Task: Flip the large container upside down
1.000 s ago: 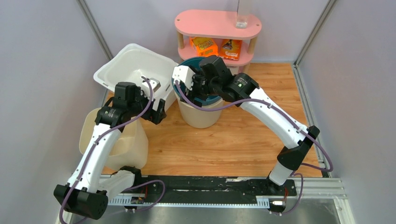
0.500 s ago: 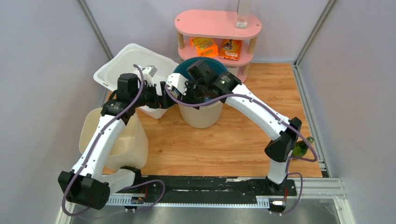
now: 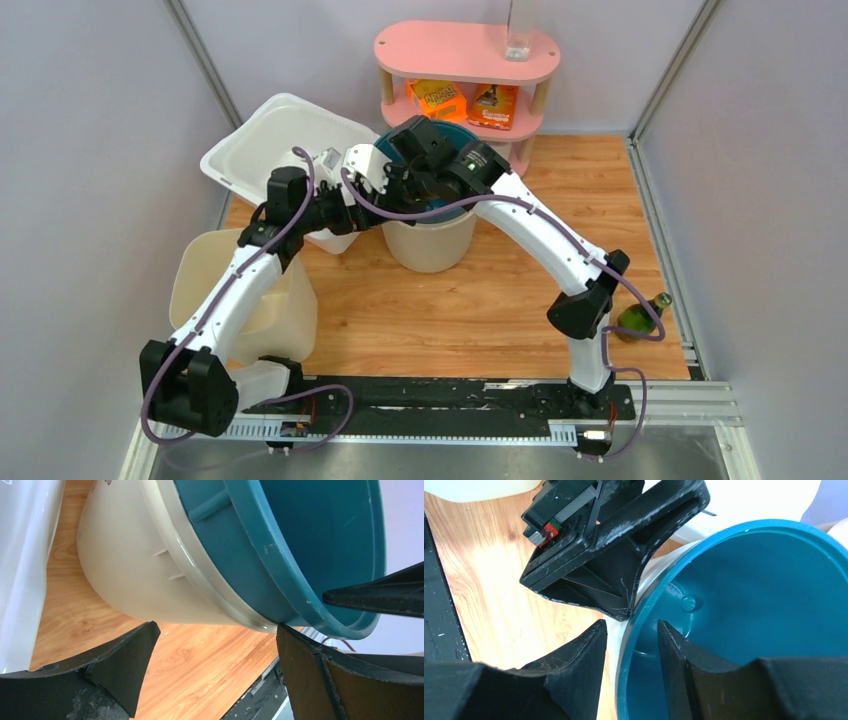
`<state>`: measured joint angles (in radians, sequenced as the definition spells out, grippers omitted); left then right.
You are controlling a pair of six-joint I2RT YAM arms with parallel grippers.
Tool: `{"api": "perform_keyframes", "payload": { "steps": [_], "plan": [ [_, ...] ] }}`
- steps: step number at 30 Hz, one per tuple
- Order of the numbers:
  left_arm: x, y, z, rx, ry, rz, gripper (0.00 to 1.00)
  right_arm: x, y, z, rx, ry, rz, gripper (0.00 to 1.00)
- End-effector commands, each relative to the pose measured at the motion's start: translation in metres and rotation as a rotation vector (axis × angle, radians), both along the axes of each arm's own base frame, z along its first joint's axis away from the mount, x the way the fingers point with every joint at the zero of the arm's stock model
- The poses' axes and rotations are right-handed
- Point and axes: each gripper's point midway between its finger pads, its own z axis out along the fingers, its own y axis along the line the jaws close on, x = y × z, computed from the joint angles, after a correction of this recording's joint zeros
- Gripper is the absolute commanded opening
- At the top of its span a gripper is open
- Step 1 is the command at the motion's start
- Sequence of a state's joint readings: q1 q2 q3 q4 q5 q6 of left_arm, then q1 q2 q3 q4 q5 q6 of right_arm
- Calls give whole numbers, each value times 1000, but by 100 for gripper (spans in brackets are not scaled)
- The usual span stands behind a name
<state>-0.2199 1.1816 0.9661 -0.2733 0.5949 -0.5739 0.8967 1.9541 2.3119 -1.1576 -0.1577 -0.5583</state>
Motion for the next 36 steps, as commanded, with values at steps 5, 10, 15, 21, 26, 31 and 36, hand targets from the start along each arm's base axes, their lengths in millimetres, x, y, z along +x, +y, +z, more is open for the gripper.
{"api": "perform_keyframes", "payload": {
  "steps": [5, 10, 15, 21, 26, 31, 36],
  "plan": [
    [15, -7, 11, -106, -39, 25, 100, -4, -12, -10, -51, 28, -55, 46],
    [17, -6, 7, -179, -21, 34, 100, -1, -12, -11, -60, 35, -74, 16],
    [21, -10, -2, -243, 19, 31, 100, 2, -1, 27, 57, 1, -107, 0],
    [31, -1, -32, -217, 136, 124, 100, -1, 10, 62, 209, 1, -130, 0],
    [32, 8, -60, -162, 212, 193, 100, -2, 16, 95, 342, 5, -173, 0],
    [16, 19, -101, -106, 317, 263, 100, 2, 12, 130, 423, -71, -186, 0],
    [6, 26, -127, -83, 361, 304, 100, -11, 9, 149, 474, -66, -146, 0]
  ]
}}
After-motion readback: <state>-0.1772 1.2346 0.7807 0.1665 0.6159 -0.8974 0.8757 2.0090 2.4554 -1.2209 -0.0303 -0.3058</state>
